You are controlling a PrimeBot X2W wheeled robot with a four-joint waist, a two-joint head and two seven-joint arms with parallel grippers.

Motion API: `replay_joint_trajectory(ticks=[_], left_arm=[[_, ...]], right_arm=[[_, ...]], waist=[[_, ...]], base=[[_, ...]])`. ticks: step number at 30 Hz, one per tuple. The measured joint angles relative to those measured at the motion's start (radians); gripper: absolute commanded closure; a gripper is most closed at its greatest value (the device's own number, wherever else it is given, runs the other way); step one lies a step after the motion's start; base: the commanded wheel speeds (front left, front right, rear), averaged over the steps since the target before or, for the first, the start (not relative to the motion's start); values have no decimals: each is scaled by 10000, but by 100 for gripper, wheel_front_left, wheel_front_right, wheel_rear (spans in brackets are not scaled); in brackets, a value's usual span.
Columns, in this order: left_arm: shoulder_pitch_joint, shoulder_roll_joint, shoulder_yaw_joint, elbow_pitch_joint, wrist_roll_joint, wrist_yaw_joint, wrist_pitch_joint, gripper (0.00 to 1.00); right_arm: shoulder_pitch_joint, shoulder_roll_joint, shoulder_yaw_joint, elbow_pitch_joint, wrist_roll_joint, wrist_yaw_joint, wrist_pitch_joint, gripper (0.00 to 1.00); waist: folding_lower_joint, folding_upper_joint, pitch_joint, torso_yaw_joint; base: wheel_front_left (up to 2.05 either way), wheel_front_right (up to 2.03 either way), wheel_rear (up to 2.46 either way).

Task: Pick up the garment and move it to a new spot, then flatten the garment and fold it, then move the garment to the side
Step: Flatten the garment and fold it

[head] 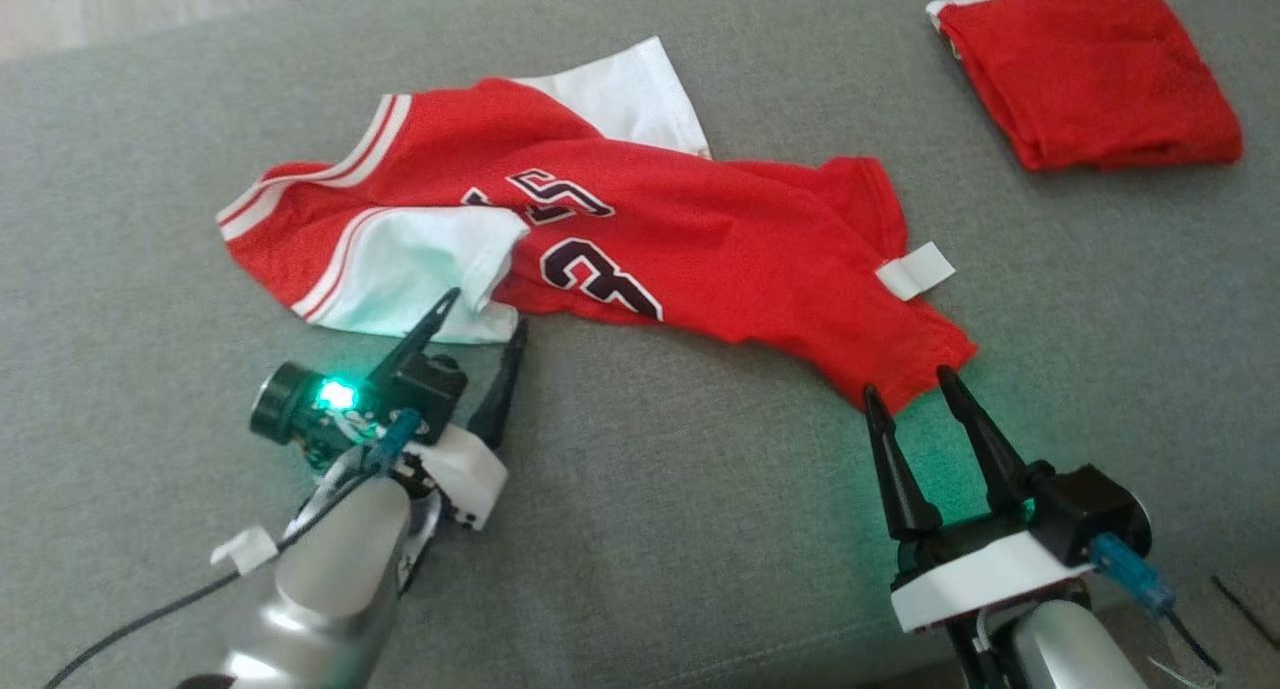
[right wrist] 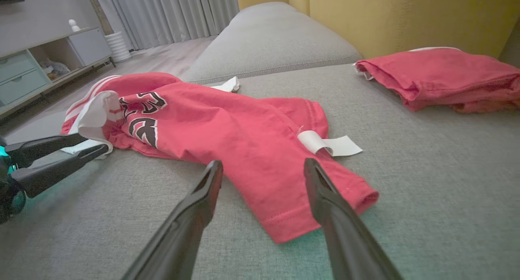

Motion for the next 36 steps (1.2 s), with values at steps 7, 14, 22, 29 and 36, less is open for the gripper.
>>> replay_joint_trajectory(ticks=[7,14,22,29,36], left_arm=[[-416,-150,15,949,-109,-215,157,100],[344,8,148,13,-282,272,-33,100],[3042,1618,690,-2955,2,1515,-50,100],[3953,2387,792,-4602,2,1799,353,100],[4169,2591,780,-5503,2,1923,748,100]], right_arm=[[-105,0,-92,-23,-2,0,0,0],[-52,13,-704,151,-79,0,-2,0],[-46,138,-2004,1789,-23,0,0,0],[-634,188,-2869,3557,-207,0,25,0],[-1639,190,-2874,4479,-90,0,25,0]], waist=[[0,0,157,-178],[-1,0,-264,94],[-3,0,-975,850],[-3,0,-1270,1563],[-1,0,-1086,1859]], base=[[0,0,0],[0,0,0],[0,0,0],[0,0,0],[0,0,0]])
